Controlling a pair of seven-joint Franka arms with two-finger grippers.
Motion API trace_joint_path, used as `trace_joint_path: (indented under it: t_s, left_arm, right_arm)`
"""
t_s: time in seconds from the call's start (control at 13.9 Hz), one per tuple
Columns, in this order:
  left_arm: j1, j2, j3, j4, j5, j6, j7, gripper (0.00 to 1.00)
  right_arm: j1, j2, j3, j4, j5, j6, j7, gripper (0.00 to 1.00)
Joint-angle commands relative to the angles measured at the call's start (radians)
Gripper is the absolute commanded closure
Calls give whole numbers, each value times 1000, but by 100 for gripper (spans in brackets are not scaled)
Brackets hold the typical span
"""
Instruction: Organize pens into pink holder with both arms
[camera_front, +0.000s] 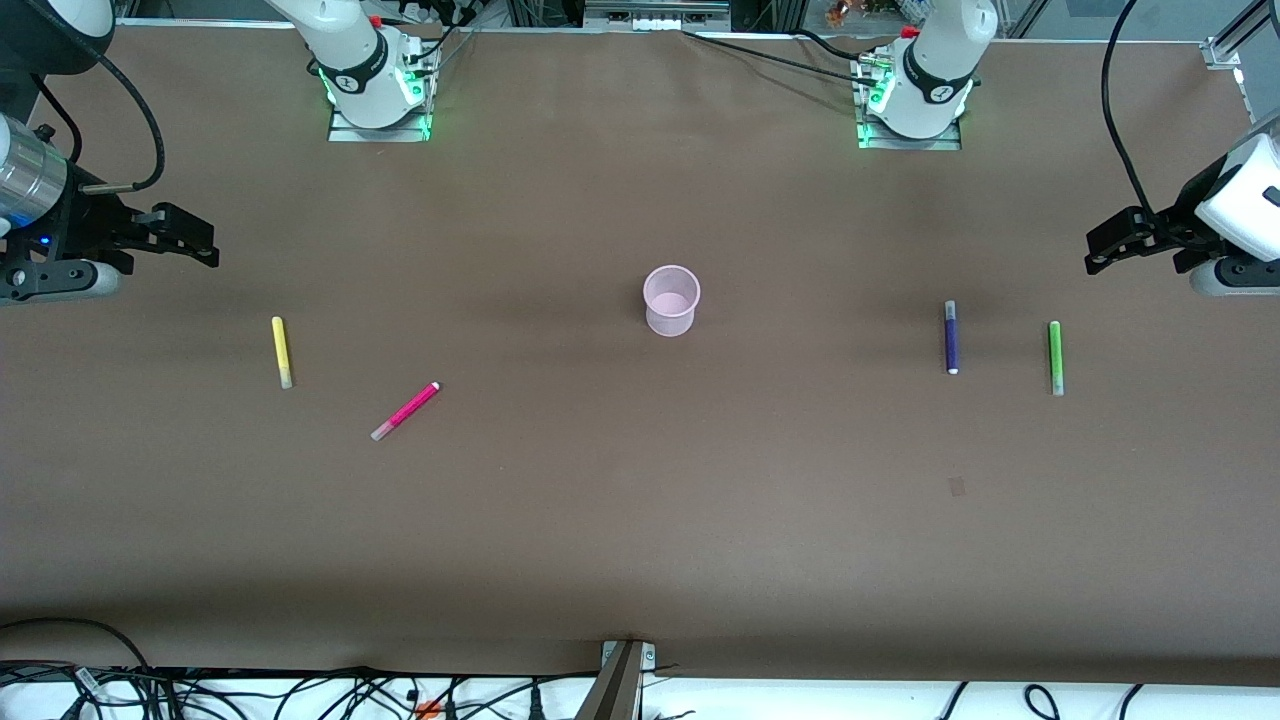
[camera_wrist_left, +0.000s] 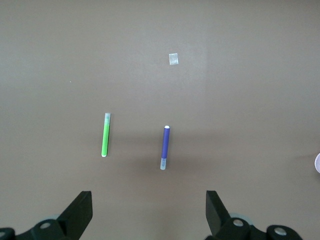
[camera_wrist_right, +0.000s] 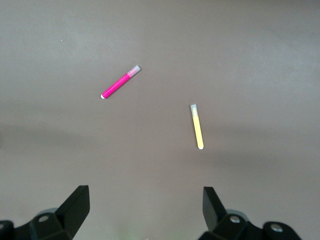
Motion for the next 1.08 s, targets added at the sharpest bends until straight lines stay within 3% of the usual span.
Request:
trace_joint_path:
  t_s: [0.0,0.36,0.58,1.01]
  left_arm:
    - [-3,3,4,15,-13,-15,13,0]
    - [-3,8,4,15,-15,-17,10,0]
    - [5,42,6,31,-27,-115,13,0]
    - [3,230,6,58,-22,-155,34,0]
  right_arm:
    - [-5,4,-1,13,10,-1,-21,0]
    - [-8,4,-1,13,10,-1,-21,0]
    - [-7,4,-1,15,10,-1,-21,0]
    - [-7,4,-1,13,10,-7,-21,0]
